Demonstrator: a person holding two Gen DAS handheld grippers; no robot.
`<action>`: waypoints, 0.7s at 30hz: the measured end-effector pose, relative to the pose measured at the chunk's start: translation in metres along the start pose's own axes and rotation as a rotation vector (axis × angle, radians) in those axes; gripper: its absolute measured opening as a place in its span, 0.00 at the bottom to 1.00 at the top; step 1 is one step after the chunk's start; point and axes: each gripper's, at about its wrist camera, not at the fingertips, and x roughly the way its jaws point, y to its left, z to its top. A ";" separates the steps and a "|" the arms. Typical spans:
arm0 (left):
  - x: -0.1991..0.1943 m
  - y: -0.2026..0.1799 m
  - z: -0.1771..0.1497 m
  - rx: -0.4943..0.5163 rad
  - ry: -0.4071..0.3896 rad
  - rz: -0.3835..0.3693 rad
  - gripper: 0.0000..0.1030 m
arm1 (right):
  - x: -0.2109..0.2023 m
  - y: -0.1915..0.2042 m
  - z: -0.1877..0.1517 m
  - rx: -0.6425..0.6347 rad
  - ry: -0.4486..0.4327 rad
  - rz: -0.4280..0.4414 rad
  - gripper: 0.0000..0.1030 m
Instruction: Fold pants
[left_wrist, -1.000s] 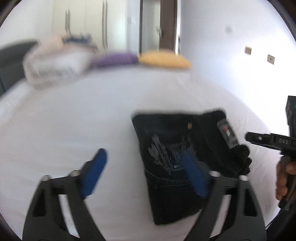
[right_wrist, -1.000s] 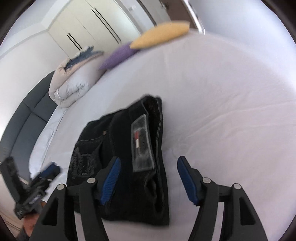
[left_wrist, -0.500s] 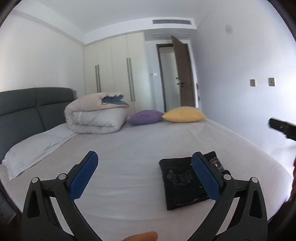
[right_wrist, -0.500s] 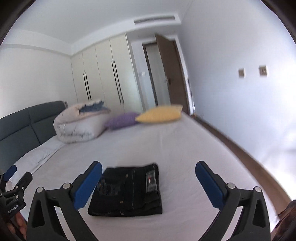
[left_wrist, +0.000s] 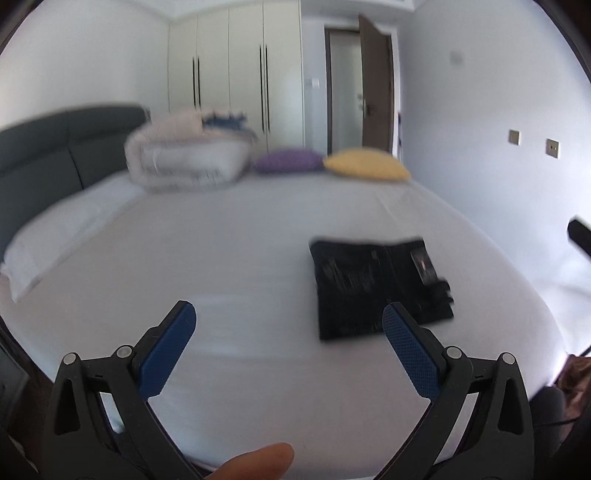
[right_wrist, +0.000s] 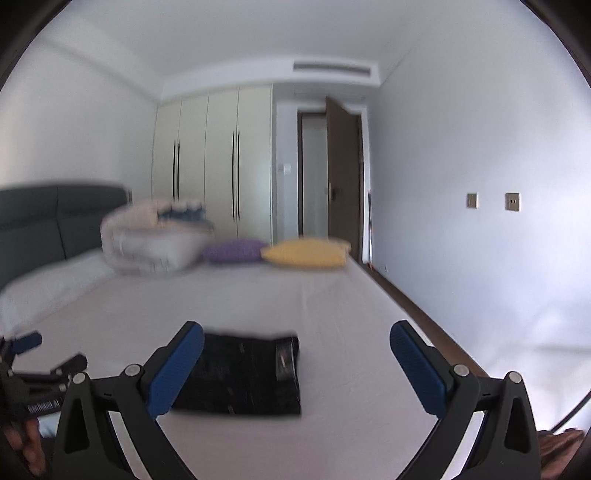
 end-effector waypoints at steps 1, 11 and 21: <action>0.006 -0.001 -0.005 -0.002 0.031 -0.003 1.00 | 0.007 -0.001 -0.006 0.013 0.052 0.011 1.00; 0.079 -0.006 -0.044 -0.008 0.212 -0.011 1.00 | 0.042 -0.008 -0.041 0.083 0.285 0.003 1.00; 0.097 -0.007 -0.052 -0.010 0.251 -0.011 1.00 | 0.054 0.000 -0.057 0.061 0.361 0.018 1.00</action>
